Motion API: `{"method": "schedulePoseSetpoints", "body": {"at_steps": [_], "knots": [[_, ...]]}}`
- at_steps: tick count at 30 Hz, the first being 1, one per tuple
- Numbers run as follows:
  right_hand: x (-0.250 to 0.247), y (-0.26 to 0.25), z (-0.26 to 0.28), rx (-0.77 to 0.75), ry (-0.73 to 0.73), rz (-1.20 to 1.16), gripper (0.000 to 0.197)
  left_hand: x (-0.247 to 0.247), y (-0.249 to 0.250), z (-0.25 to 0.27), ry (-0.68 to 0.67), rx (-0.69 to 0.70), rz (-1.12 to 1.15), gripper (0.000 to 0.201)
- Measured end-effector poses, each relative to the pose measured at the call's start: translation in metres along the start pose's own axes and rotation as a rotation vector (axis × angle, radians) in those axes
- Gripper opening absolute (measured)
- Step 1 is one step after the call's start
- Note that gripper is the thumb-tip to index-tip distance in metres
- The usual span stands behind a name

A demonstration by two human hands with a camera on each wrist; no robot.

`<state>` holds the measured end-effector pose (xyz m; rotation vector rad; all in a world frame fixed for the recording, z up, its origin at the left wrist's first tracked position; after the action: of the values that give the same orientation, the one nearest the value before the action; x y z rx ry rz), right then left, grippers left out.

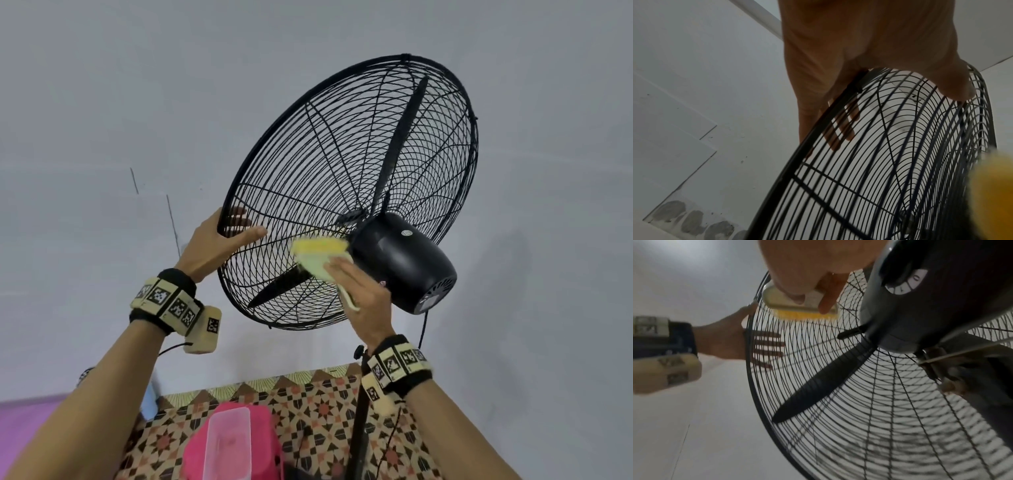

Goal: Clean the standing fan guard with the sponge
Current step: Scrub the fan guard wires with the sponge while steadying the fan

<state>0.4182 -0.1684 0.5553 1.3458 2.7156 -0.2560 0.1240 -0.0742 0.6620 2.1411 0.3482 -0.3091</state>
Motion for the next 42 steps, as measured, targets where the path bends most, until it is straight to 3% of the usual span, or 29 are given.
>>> {"method": "schedulePoseSetpoints", "body": {"at_steps": [3,9,15,21,25,28,32,36,42], "knots": [[0.006,-0.003,-0.016,0.102,0.098,-0.028,0.055,0.002,0.002,-0.001,-0.005,0.001,0.022,0.093],[0.006,-0.001,0.024,0.122,-0.2,-0.099,0.062,-0.001,-0.004,0.001,0.007,-0.009,0.034,0.089],[-0.001,-0.007,-0.013,0.181,0.075,-0.086,0.055,0.004,0.004,0.001,0.001,-0.004,0.068,0.092],[0.004,-0.009,0.02,0.226,-0.172,-0.127,0.057,0.001,0.004,0.008,0.016,-0.016,0.089,0.092],[0.0,-0.022,0.019,0.366,-0.06,-0.152,0.032,0.004,0.01,0.009,0.015,-0.008,0.083,0.086],[-0.006,-0.033,0.013,0.311,-0.06,-0.146,0.026,0.003,0.009,0.008,0.019,-0.01,0.087,0.087],[-0.022,-0.033,0.001,0.175,-0.019,-0.09,0.033,0.002,0.008,0.011,0.024,-0.007,0.093,0.088],[-0.017,-0.022,-0.009,0.224,0.103,-0.023,0.044,0.005,0.009,0.009,0.024,0.006,0.081,0.089],[0.0,-0.013,0.038,0.275,-0.217,0.062,0.046,0.004,-0.001,0.007,0.048,-0.023,0.08,0.094]]}}
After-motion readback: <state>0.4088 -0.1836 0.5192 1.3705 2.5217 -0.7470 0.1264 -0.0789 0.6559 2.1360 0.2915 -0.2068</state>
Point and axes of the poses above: each hand's wrist, its own z-axis away from the middle knuckle, its own x-axis out of the palm, y = z × x, the point moved 1 cm from there along -z, towards the middle knuckle, and after that the axes turned 9 degrees about y, right-handed, at the moved point
